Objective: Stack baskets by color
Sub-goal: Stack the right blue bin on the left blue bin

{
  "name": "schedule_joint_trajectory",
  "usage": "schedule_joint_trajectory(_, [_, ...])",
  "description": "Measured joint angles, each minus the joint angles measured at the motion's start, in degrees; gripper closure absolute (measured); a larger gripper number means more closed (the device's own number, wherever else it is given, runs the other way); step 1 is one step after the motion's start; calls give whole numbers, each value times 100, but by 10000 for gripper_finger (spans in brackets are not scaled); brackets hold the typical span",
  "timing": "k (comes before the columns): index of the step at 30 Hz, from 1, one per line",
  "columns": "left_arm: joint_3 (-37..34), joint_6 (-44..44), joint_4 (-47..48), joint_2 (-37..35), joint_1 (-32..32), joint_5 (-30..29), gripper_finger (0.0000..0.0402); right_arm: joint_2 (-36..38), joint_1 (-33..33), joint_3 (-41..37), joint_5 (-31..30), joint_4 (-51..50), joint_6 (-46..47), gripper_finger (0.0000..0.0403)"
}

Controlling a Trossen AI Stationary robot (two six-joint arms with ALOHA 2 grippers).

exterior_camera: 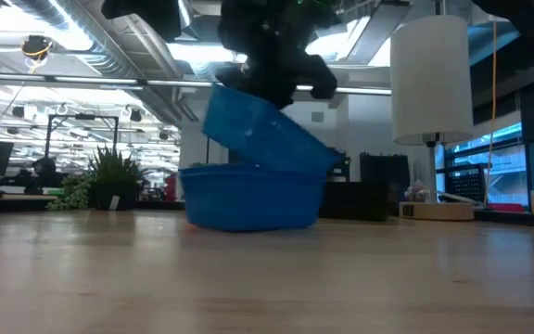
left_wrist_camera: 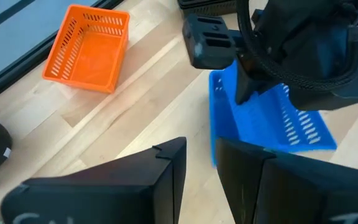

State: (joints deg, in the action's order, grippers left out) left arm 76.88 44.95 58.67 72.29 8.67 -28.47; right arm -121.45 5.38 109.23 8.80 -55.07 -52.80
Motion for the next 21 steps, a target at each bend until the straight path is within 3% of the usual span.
schedule_joint_trajectory(6, [0,-2,0,0,0,0,324,-30,51,0,-15,-63,131,389])
schedule_joint_trajectory(15, [0,0,0,0,0,-2,325,-28,16,0,-44,-270,131,309])
schedule_joint_trajectory(21, [0,2,0,0,0,0,325,11,-73,69,-711,-402,121,293])
